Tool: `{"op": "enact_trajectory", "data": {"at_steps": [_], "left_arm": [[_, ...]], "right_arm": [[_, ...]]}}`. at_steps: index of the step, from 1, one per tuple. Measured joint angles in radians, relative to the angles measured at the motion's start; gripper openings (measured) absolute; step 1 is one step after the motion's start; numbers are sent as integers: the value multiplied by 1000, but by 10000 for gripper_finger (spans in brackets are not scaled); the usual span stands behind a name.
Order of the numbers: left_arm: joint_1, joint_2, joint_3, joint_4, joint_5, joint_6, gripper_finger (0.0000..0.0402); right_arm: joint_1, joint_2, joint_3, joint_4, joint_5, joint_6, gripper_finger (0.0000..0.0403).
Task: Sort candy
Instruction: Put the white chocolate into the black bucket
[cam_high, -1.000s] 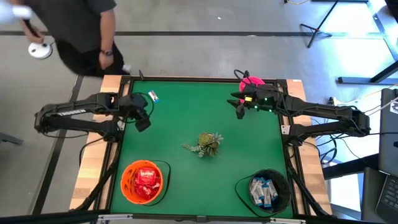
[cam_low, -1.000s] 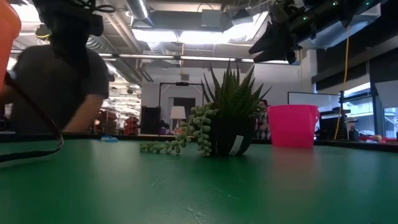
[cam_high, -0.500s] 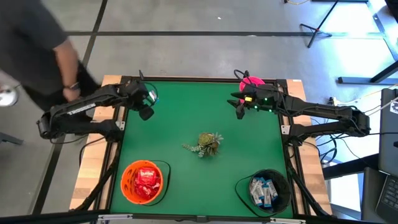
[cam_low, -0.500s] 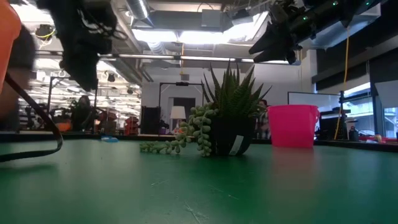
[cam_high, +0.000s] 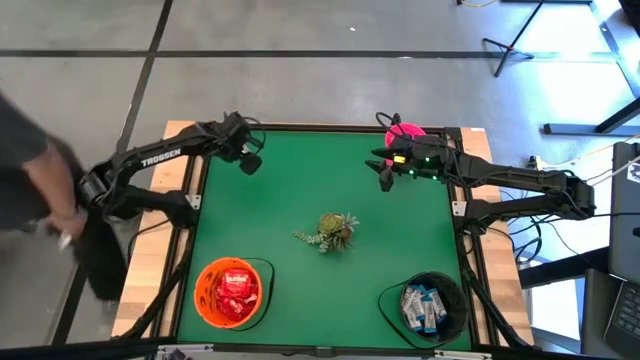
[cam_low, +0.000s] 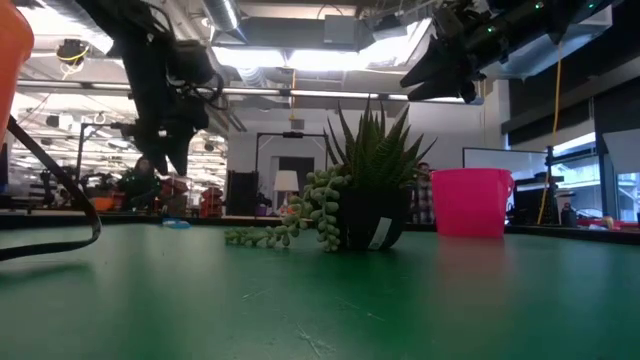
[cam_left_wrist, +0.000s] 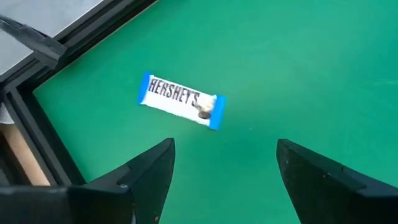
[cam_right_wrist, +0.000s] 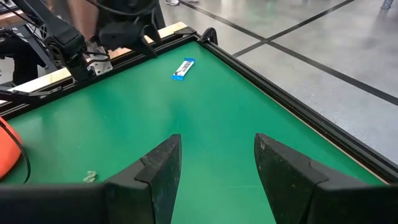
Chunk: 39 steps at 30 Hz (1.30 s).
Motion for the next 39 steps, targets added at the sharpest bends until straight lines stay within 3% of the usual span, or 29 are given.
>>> {"op": "enact_trajectory", "data": {"at_steps": [8, 14, 24, 39], "left_arm": [[153, 92, 0, 66, 87, 12, 271], [236, 216, 0, 73, 90, -6, 271], [275, 300, 47, 149, 160, -15, 270], [250, 300, 100, 93, 1, -68, 270]], "right_arm": [[0, 0, 0, 0, 0, 0, 198], [0, 0, 0, 0, 0, 0, 198], [0, 0, 0, -1, 0, 0, 198], [0, 0, 0, 0, 0, 0, 198]]}}
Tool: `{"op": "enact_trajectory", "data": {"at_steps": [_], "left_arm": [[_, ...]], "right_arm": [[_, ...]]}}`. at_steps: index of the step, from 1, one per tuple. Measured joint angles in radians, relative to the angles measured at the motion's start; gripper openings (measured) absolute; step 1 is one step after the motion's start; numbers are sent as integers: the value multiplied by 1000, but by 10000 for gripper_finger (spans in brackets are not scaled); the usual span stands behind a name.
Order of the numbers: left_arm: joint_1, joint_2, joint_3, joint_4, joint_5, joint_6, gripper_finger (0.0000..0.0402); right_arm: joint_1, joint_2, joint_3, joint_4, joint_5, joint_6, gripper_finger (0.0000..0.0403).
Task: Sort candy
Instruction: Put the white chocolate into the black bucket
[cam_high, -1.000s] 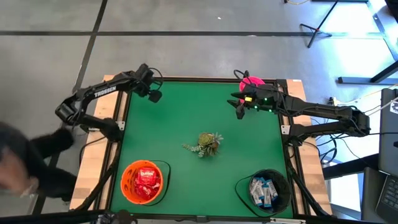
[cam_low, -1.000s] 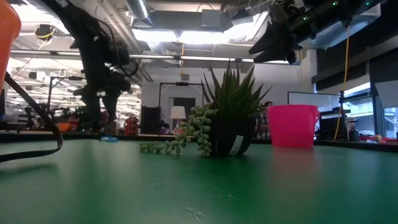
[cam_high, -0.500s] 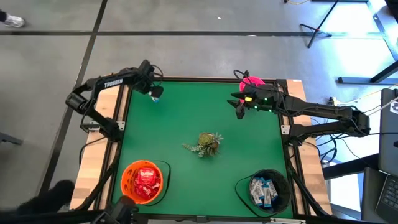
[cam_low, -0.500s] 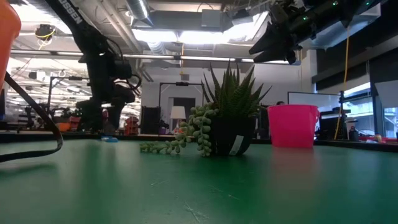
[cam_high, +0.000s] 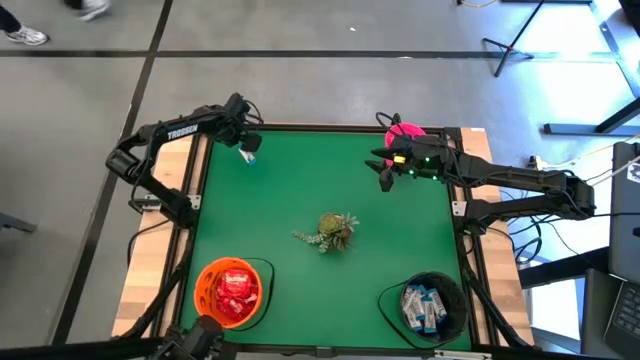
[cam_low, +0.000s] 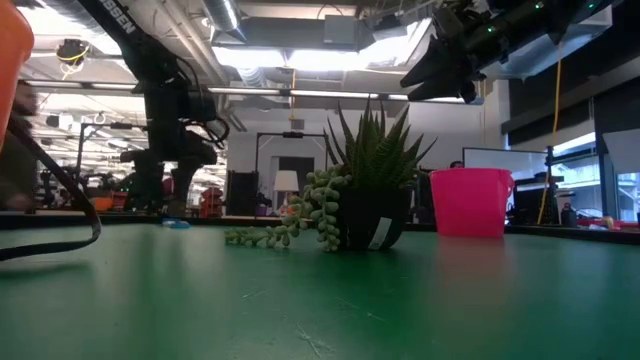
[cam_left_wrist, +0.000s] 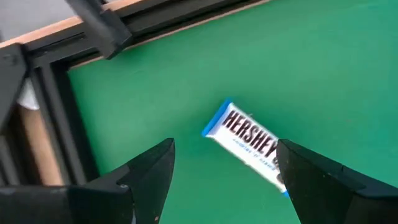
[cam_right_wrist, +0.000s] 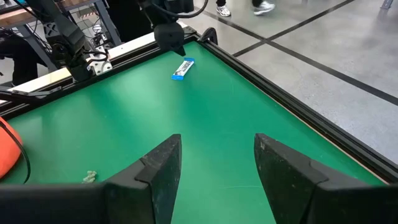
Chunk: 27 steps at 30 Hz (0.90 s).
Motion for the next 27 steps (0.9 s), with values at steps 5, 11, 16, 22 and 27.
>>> {"op": "enact_trajectory", "data": {"at_steps": [5, 11, 16, 22, 27], "left_arm": [[-33, 43, 0, -54, -30, -18, 270], [-80, 144, 4, -65, 17, -30, 270], [-154, 159, 4, -65, 81, -37, 270], [-307, 129, -2, -122, 209, -45, 270], [-469, 123, -3, -174, 220, -67, 270]], "right_arm": [[0, 0, 0, 1, 0, 2, 198], [0, 0, 0, 2, 0, 4, 198], [0, 0, 0, 3, -11, 5, 198], [0, 0, 0, 3, -11, 5, 198], [0, 0, 0, 4, -11, 10, 198]]}}
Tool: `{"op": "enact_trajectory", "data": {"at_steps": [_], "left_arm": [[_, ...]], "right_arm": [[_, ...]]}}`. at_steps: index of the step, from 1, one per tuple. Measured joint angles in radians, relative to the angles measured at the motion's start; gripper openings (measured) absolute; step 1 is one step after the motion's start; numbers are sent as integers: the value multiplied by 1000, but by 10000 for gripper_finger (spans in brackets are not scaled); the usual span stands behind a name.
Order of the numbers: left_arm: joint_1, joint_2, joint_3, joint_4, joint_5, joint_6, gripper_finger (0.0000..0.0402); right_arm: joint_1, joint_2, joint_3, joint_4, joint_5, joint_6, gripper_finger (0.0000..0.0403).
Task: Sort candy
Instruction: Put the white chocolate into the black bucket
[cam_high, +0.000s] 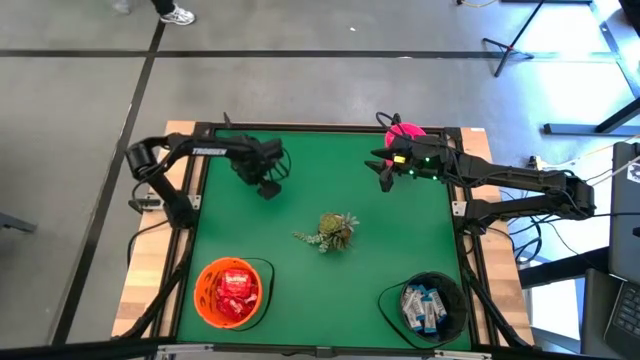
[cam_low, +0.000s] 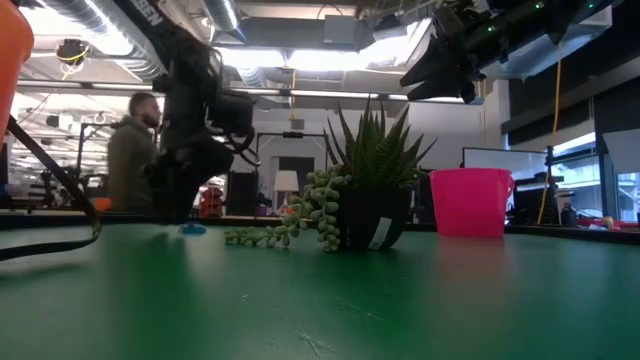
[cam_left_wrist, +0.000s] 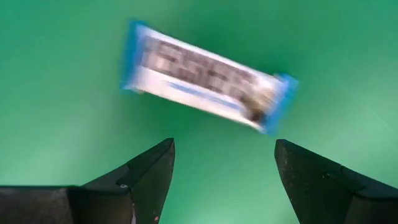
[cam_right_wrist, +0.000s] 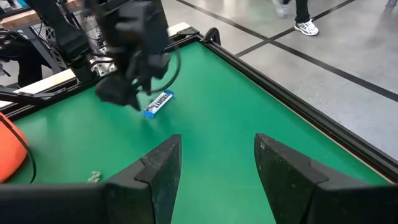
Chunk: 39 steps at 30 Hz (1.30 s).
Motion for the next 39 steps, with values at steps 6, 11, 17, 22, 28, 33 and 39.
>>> {"op": "enact_trajectory", "data": {"at_steps": [6, 11, 17, 22, 28, 33, 39], "left_arm": [[-150, 0, 14, -2, -25, -4, 270], [-200, 0, 58, 2, -203, 41, 270], [-138, 7, 97, 22, -265, 42, 270], [-29, 7, 97, 24, -248, 18, 270], [63, 7, 97, 60, -127, 23, 270], [86, 7, 94, 63, -98, 18, 270], [115, 7, 61, 61, -96, -5, 270]], "right_arm": [[0, 0, 0, 8, 0, 3, 198], [0, 0, 0, 31, -7, 3, 198], [0, 0, 0, 48, -16, 3, 198], [0, 0, 0, 48, -25, 3, 198], [0, 0, 0, 48, -33, 2, 198], [0, 0, 0, 47, -34, 2, 198], [25, 0, 0, 47, -41, 2, 198]]}}
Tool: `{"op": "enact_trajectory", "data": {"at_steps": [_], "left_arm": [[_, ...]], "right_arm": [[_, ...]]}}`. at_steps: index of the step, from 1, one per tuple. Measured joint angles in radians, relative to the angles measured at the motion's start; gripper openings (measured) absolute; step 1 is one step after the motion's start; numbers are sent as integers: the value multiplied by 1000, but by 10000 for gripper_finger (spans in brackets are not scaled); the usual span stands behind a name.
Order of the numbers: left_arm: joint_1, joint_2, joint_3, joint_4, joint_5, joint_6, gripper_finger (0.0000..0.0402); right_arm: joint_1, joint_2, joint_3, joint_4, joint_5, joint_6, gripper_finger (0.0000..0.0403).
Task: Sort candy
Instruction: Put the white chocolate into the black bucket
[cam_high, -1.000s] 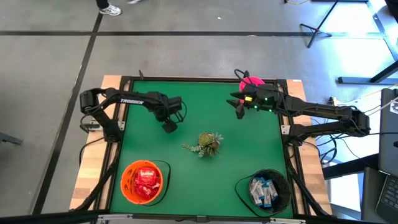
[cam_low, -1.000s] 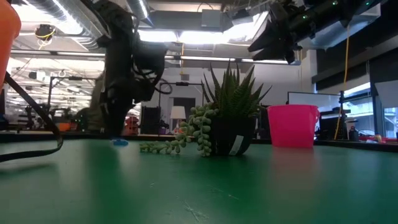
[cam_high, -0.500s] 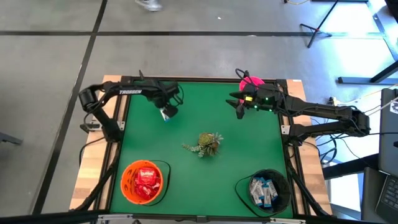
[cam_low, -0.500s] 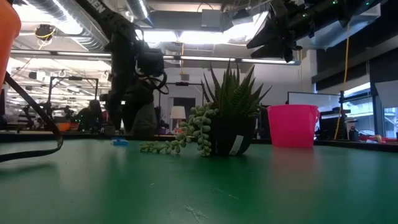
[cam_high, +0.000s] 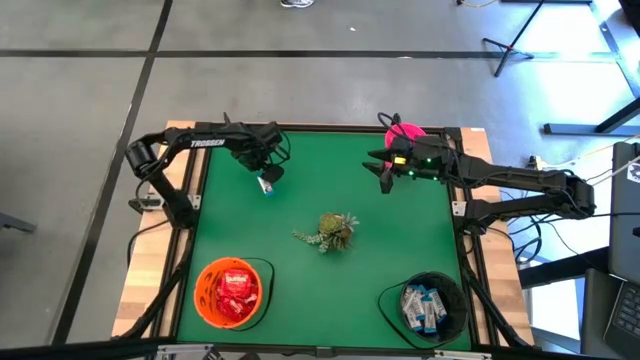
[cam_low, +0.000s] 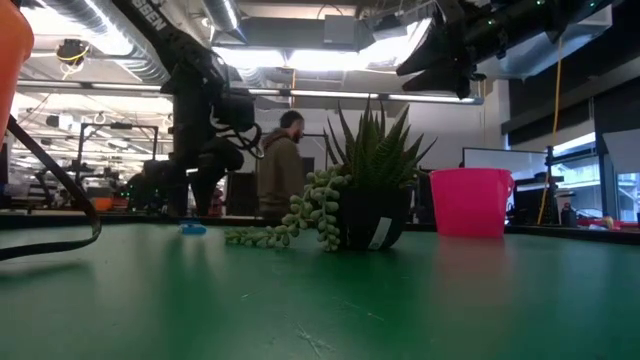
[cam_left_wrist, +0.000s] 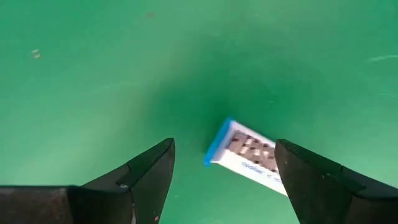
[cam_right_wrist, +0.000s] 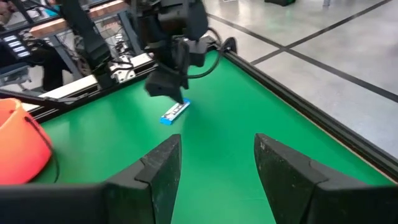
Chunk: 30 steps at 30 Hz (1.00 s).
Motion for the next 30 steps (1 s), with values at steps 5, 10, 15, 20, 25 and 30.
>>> {"op": "enact_trajectory", "data": {"at_steps": [5, 10, 15, 20, 25, 30], "left_arm": [[22, 0, -8, 8, 1, -7, 270], [23, 17, -8, 12, 10, -11, 264], [23, 96, -3, 20, 56, -10, 238], [9, 130, -1, 15, 46, 1, 205], [-2, 108, -6, 19, 50, 2, 155], [-5, 77, -10, 15, 54, 10, 84]], "right_arm": [[29, 0, 0, 0, 11, -4, 198], [34, 0, 0, 1, 19, -5, 198], [34, 0, 0, 0, 19, -5, 198], [34, 0, 0, 0, 19, -5, 198], [34, 0, 0, 0, 19, -5, 198], [34, 0, 0, 1, 19, -3, 198]]}}
